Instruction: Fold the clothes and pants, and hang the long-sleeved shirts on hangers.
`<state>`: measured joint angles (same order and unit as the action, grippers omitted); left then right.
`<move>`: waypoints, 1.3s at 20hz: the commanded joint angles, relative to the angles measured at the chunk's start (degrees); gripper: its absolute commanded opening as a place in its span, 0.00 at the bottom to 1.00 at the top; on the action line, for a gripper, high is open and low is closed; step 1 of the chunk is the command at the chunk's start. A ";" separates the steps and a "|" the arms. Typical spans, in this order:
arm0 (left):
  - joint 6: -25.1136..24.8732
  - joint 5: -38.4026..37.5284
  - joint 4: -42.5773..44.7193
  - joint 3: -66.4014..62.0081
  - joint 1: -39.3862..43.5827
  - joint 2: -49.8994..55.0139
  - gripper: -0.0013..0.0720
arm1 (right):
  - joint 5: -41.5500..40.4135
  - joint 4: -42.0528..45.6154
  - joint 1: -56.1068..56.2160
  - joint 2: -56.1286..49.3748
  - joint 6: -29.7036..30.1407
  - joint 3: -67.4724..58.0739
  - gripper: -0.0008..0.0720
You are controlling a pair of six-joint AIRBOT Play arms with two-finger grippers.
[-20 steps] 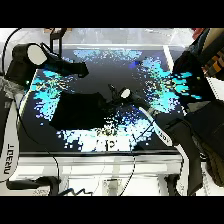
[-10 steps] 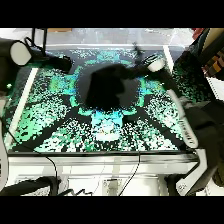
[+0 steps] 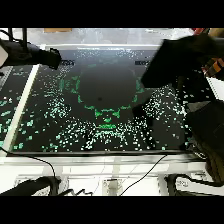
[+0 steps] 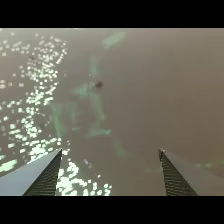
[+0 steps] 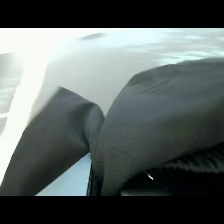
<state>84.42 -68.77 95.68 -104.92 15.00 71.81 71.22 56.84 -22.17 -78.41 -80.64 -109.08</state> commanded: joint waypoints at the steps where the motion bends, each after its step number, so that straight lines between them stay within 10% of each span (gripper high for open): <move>1: 0.28 -0.07 0.07 0.00 0.00 -0.66 0.97 | 14.19 18.36 -13.16 4.68 -4.68 0.11 0.04; 14: 0.39 -2.21 -0.31 0.00 0.00 -0.44 0.97 | 34.18 31.74 -46.86 4.59 -15.78 14.40 0.07; 15: 0.39 -2.19 -0.31 0.00 0.00 -0.44 0.97 | 34.01 31.80 -46.86 4.59 -16.22 14.38 0.29; 16: 0.39 -2.19 -0.28 0.00 0.02 -0.44 0.97 | 33.90 31.80 -46.69 4.59 -16.22 14.38 0.78; 17: 0.39 -2.19 -0.28 0.00 0.00 -0.44 0.97 | 33.68 31.58 -46.69 4.59 -16.17 14.38 0.97; 23: 0.39 -2.19 -0.28 0.00 0.02 -0.44 0.97 | 31.39 27.82 -46.66 4.59 -17.31 14.38 0.95; 26: 0.39 -2.19 -0.31 0.00 0.00 -0.44 0.97 | 27.39 20.57 -43.36 4.72 -17.73 14.38 0.35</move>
<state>84.84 -70.98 95.35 -104.92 15.00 71.35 101.78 83.64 -67.59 -73.80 -97.71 -94.74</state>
